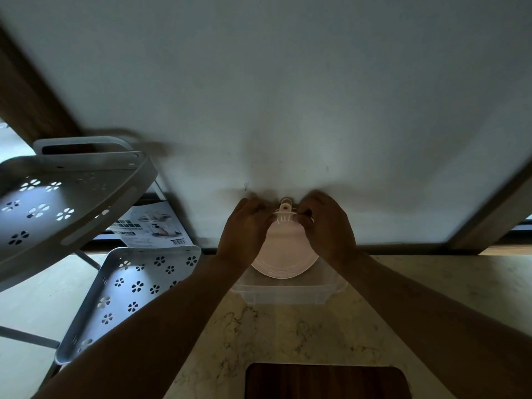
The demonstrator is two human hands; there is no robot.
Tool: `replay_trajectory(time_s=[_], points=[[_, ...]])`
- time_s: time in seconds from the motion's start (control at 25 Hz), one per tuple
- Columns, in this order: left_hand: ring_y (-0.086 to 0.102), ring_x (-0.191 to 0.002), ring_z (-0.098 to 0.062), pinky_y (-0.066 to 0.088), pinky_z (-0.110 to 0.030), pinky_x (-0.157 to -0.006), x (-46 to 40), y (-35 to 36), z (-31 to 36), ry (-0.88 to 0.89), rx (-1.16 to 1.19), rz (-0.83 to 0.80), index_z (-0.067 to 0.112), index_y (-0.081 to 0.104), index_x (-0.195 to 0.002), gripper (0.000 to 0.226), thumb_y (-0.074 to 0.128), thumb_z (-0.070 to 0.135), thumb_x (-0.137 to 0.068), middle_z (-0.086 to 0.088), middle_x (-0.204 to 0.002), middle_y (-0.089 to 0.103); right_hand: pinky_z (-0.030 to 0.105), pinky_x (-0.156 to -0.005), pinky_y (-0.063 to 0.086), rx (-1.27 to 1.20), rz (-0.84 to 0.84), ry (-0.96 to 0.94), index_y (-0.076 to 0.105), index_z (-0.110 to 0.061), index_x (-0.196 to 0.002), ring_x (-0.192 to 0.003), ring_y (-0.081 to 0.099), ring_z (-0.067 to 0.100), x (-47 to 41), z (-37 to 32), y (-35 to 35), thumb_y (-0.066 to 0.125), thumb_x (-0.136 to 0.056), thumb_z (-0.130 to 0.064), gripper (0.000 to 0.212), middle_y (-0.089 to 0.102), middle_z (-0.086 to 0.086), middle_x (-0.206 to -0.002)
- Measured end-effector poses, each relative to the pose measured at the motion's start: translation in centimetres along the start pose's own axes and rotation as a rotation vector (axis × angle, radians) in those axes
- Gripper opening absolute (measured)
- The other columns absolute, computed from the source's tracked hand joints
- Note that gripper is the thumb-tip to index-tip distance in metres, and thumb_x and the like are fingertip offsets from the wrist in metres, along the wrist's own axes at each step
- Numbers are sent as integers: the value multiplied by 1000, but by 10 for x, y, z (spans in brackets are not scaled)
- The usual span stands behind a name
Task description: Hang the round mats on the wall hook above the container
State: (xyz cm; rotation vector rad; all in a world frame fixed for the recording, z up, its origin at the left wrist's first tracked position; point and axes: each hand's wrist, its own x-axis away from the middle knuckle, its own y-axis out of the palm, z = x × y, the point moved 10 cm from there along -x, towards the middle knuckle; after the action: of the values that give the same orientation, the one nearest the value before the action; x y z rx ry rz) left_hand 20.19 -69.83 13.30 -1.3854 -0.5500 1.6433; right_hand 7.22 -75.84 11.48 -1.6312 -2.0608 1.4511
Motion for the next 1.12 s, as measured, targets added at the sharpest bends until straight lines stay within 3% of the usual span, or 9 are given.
replay_trajectory(time_s=[0.16,0.44,0.68,1.12], points=[[63,-81,-35,56,-38,-66,2,2,-2,-15,27,-7,6,75,-97,18,76,4,-79,-15,-89,70,46,-77,52,44,25,9,67,-9,-84,-92,59,30,0,-2,-2,73,-82,-17,10,65,10,-95],[64,-83,-33,55,-39,-69,6,2,-8,-67,37,-38,4,73,-101,16,69,7,-86,-15,-94,69,47,-83,50,105,-82,-65,60,-9,-110,-97,61,32,5,-9,2,69,-87,-23,28,64,11,-110],[65,-79,-34,55,-41,-65,4,1,-7,-60,27,-51,6,73,-100,15,68,6,-86,-15,-91,69,46,-80,50,131,-91,-76,67,-9,-102,-95,62,31,3,-11,1,65,-90,-21,17,68,9,-105],[64,-89,-29,51,-35,-74,7,4,-12,-99,62,-102,11,71,-104,17,68,15,-88,-11,-98,69,44,-79,53,155,-90,-52,66,-11,-108,-93,64,32,8,-9,-3,66,-89,-20,21,68,12,-105]])
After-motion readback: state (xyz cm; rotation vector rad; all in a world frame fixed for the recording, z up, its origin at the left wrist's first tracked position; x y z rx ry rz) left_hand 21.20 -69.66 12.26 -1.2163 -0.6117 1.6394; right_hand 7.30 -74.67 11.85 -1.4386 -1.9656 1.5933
